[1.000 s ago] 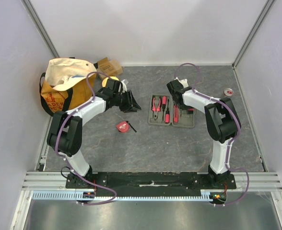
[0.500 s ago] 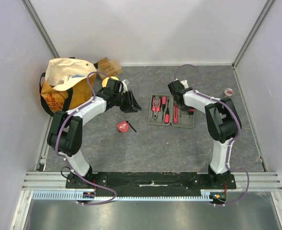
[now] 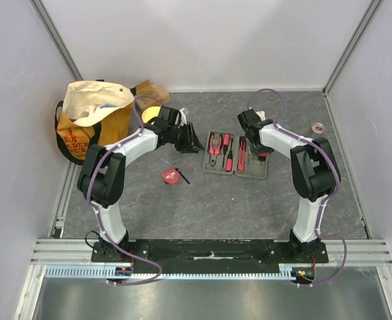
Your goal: Pack the tool kit
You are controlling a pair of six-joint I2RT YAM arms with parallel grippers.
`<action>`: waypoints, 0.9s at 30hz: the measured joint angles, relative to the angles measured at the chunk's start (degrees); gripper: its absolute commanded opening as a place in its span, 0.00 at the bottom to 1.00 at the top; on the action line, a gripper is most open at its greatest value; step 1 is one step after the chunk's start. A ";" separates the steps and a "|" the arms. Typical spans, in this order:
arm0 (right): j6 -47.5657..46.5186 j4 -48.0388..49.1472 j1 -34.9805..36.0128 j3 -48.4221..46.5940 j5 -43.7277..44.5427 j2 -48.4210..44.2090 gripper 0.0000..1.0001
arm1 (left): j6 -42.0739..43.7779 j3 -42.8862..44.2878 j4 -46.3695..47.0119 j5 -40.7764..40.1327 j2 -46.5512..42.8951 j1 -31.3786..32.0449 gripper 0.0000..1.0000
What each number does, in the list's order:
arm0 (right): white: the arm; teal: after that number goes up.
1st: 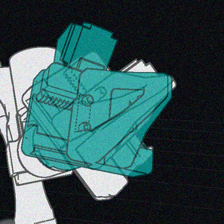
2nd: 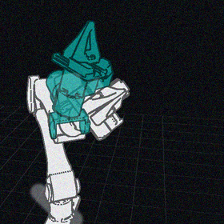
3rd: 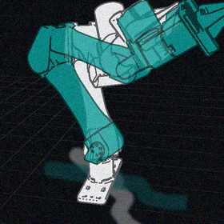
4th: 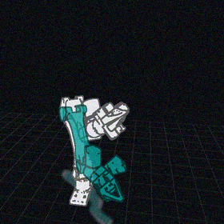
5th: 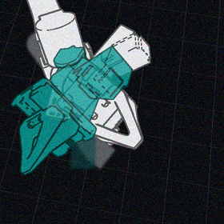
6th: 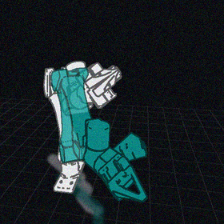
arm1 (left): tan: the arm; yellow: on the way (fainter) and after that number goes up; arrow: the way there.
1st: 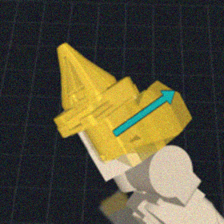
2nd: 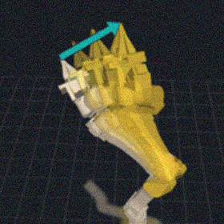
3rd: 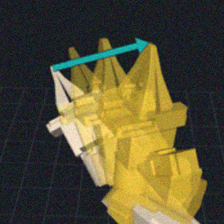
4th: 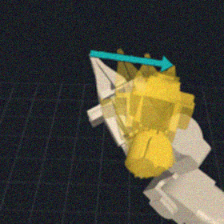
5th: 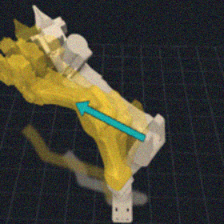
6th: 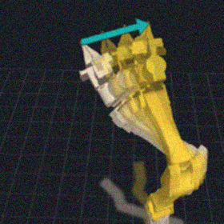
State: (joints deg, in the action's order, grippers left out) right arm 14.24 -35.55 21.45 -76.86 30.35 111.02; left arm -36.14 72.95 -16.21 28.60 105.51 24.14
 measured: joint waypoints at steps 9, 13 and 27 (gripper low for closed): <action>2.32 -1.09 -0.72 -0.35 -3.67 -5.29 0.59 | 0.02 6.03 -0.66 -2.12 6.36 0.81 0.42; 3.41 -1.07 -1.36 -1.22 -4.63 -6.14 0.48 | 0.02 8.33 -0.87 -3.04 9.22 0.92 0.42; 7.23 -0.55 -2.91 -1.16 -6.40 -2.89 0.24 | 0.02 10.05 -1.46 -3.02 12.44 2.95 0.42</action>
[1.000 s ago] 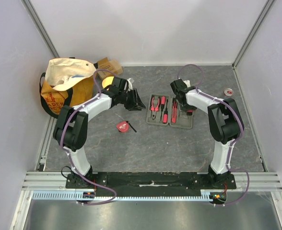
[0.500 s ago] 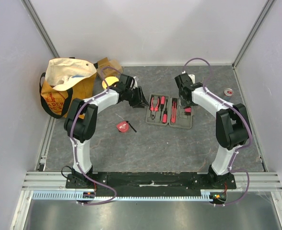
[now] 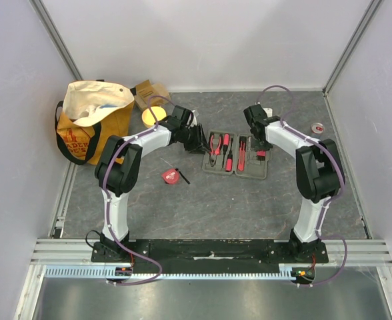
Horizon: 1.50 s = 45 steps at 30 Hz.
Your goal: Pack the tool kit
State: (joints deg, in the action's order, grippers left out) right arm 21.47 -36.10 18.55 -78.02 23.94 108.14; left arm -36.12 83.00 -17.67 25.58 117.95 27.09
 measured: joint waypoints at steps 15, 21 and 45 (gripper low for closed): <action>0.72 2.45 0.07 0.33 0.33 3.41 0.23 | 0.00 0.22 -0.70 -0.02 0.42 0.02 0.42; 1.84 2.32 -0.33 0.55 -0.22 2.71 0.28 | 0.00 0.63 -1.81 -0.22 -0.07 0.02 0.42; -3.19 9.29 12.33 -1.42 -15.15 -11.74 0.74 | 1.11 -16.90 -8.04 -22.80 -34.40 -4.39 0.48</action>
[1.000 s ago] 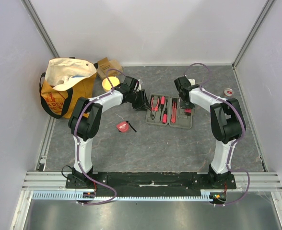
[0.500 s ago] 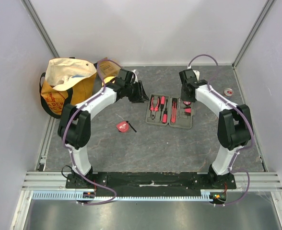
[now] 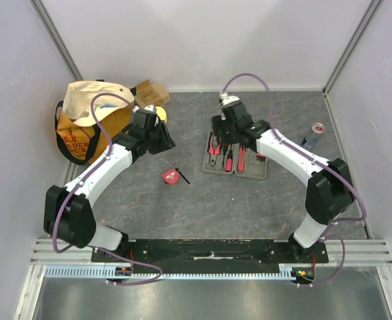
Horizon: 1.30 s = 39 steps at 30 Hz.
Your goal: Pack the tool kit
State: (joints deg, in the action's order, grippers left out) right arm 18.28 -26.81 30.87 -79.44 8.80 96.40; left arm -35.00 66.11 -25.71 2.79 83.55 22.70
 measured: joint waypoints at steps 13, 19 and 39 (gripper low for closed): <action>0.87 -0.24 22.75 -14.14 -3.78 18.40 0.95 | 1.92 -3.08 -5.70 -22.32 -28.81 -2.43 0.55; 2.32 -3.39 24.11 -17.16 -3.69 24.33 0.93 | 2.03 -2.73 -7.06 -23.80 -33.66 -2.43 0.56; 2.14 -5.16 27.47 -23.78 1.53 33.68 0.82 | 1.92 -5.79 -10.86 -22.58 -36.09 -2.43 0.56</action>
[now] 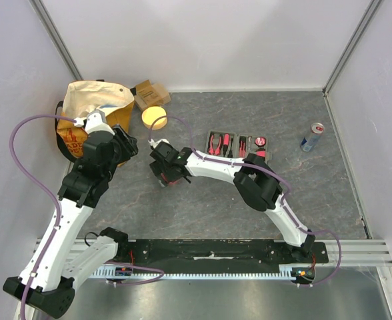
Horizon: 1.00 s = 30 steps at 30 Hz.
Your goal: Pack the tool kit
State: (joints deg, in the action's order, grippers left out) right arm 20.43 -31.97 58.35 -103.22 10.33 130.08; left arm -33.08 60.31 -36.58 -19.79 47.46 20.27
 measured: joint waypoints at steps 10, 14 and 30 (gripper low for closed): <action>-1.36 0.02 0.04 -4.33 2.38 2.49 0.57 | -0.04 -0.39 -0.15 0.85 0.09 0.00 0.56; -1.55 -0.22 0.04 -4.98 2.64 2.80 0.44 | -0.04 -0.39 -0.15 0.87 0.39 0.00 0.56; -3.56 -7.32 -2.47 -6.93 7.48 -2.29 0.42 | -0.04 -0.39 0.28 3.89 2.10 0.00 0.56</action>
State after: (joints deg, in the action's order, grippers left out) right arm 16.86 -39.29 55.88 -110.15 17.80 127.79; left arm -33.12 59.92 -36.29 -15.90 49.56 20.27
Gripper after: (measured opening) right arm 0.630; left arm 0.559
